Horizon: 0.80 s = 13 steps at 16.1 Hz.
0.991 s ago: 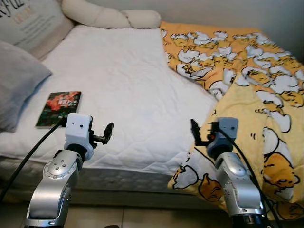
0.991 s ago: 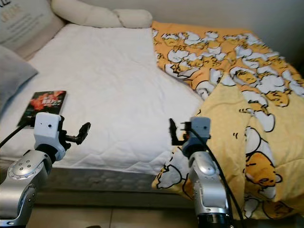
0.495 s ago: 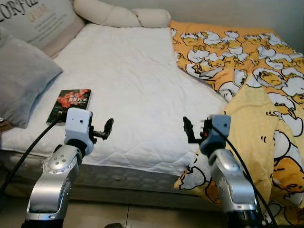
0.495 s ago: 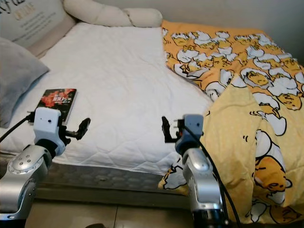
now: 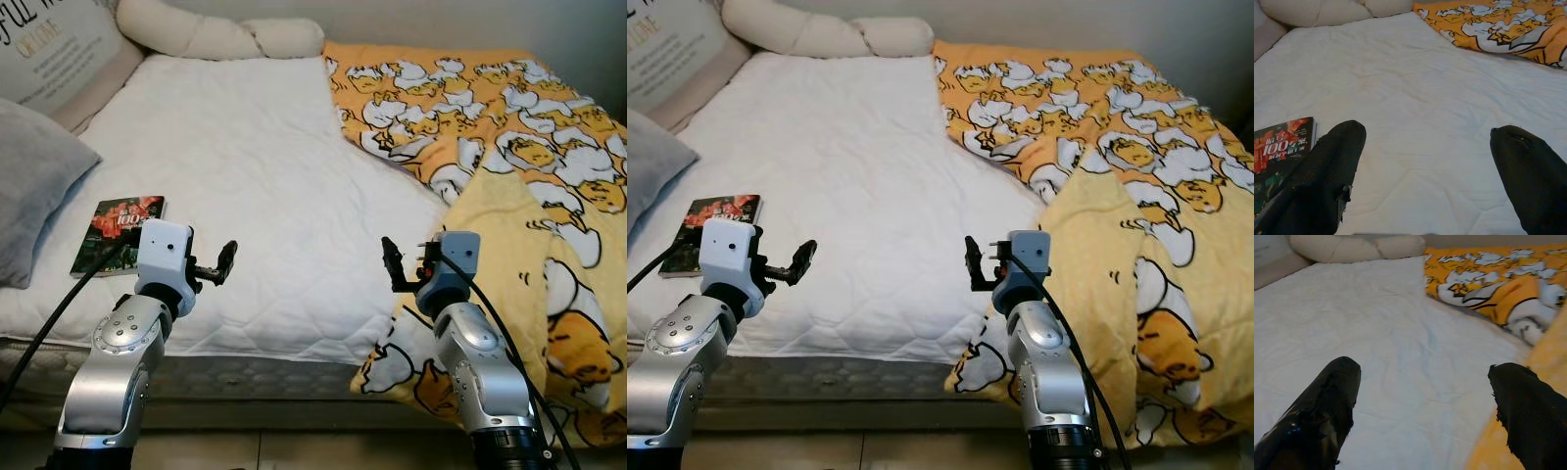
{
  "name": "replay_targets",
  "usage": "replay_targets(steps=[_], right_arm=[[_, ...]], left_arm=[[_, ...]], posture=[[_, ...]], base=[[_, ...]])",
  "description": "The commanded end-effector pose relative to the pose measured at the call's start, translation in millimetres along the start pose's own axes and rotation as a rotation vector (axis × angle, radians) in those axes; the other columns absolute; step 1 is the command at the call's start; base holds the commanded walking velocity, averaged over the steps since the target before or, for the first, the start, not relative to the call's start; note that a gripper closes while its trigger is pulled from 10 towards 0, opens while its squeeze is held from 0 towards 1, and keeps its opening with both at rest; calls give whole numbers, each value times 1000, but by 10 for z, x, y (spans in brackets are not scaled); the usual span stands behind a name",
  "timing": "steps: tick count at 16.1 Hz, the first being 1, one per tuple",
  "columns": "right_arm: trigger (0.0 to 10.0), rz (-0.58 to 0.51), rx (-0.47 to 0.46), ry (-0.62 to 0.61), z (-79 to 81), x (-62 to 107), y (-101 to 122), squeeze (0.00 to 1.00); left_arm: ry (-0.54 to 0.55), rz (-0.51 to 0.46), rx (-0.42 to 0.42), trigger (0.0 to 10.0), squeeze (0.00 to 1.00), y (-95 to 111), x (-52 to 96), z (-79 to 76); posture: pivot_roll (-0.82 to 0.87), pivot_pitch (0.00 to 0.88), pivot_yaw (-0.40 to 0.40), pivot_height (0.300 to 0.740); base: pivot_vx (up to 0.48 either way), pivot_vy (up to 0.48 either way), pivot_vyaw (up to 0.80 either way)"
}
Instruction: Clean up the room
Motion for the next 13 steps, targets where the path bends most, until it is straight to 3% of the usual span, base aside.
replay_targets(steps=[1,2,6,11,13], right_arm=[[10000,10,-3,14,22,-14,-11,0],[10000,11,-3,16,25,-14,-11,0],[10000,25,-1,20,28,-16,-27,0],[10000,22,4,23,26,-21,-16,0],[10000,26,8,30,41,-23,-22,0]], left_arm=[[-4,7,-4,10000,0,-14,-6,0],[-4,7,-4,10000,0,-15,-7,0],[-9,9,-3,10000,0,-20,-9,-9],[-7,7,-12,10000,0,-12,-11,5],[-7,5,-26,10000,0,-14,-13,3]], posture=[[10,0,-19,740],[10,0,-19,740],[8,0,-19,740],[7,0,-21,740],[7,0,-23,740]], base=[[281,0,0],[285,0,0],[295,0,-800],[287,0,0],[0,0,0]])
Point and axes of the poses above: a point about 5 cm out from each wrist's last joint towards the gripper, its own x axis pointing back from the gripper into the wrist, its own y axis along the axis of the wrist's last joint, z = x × y, the point moved 3 cm from there along -x, pointing out of the wrist towards the gripper, and after that the axes turned 14 degrees about x, right-handed, at the moved point
